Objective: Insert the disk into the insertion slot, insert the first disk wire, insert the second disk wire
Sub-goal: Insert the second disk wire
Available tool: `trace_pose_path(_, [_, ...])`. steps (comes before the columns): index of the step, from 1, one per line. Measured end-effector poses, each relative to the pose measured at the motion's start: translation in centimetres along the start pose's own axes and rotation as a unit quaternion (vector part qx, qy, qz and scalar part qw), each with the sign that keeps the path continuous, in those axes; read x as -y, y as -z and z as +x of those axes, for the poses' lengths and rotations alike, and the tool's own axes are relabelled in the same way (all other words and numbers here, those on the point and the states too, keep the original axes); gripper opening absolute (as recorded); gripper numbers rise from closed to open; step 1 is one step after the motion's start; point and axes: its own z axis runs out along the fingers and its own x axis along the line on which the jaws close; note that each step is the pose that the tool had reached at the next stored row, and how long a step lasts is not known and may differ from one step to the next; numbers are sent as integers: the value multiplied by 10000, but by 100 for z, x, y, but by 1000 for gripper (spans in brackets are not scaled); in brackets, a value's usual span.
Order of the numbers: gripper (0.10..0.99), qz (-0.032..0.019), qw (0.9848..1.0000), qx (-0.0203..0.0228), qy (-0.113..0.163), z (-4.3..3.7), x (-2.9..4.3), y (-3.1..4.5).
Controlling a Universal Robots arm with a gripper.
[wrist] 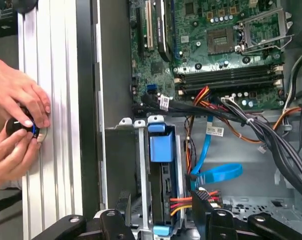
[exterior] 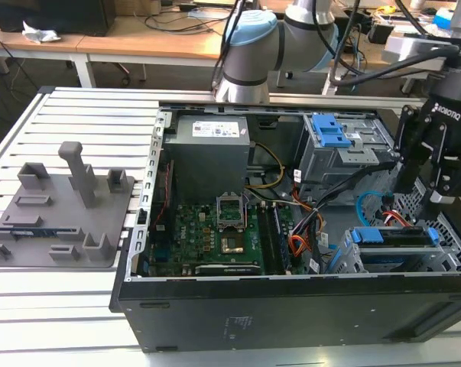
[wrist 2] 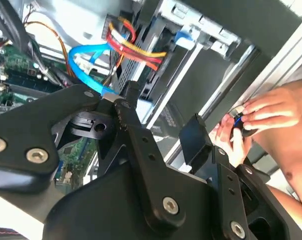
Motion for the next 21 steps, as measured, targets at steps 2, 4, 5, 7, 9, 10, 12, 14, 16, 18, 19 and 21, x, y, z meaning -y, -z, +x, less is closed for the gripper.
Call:
trace_pose_path(2, [600, 25, 10000, -49, 71, -41, -34, 10])
trace_pose_path(4, [600, 33, 9999, -105, 104, -148, -43, 50])
trace_pose_path(5, [600, 31, 9998, -128, 119, -154, -42, 59])
trace_pose_path(7, [600, 30, 9998, -152, 121, -227, -46, 84])
trace_pose_path(9, [600, 63, 9998, -154, 109, -289, -51, 105])
trace_pose_path(10, [600, 137, 9998, -145, 85, -309, -53, 111])
trace_pose_path(12, [600, 377, 9993, -76, 7, -330, -56, 118])
trace_pose_path(14, [600, 490, 9988, -70, -30, -331, -69, 117])
trace_pose_path(16, [600, 415, 9989, -215, -6, -331, -71, 118])
trace_pose_path(18, [600, 334, 9986, -412, 20, -330, -72, 118])
trace_pose_path(19, [600, 284, 9981, -554, 36, -331, -73, 118])
trace_pose_path(21, [600, 235, 9972, -714, 50, -333, -85, 109])
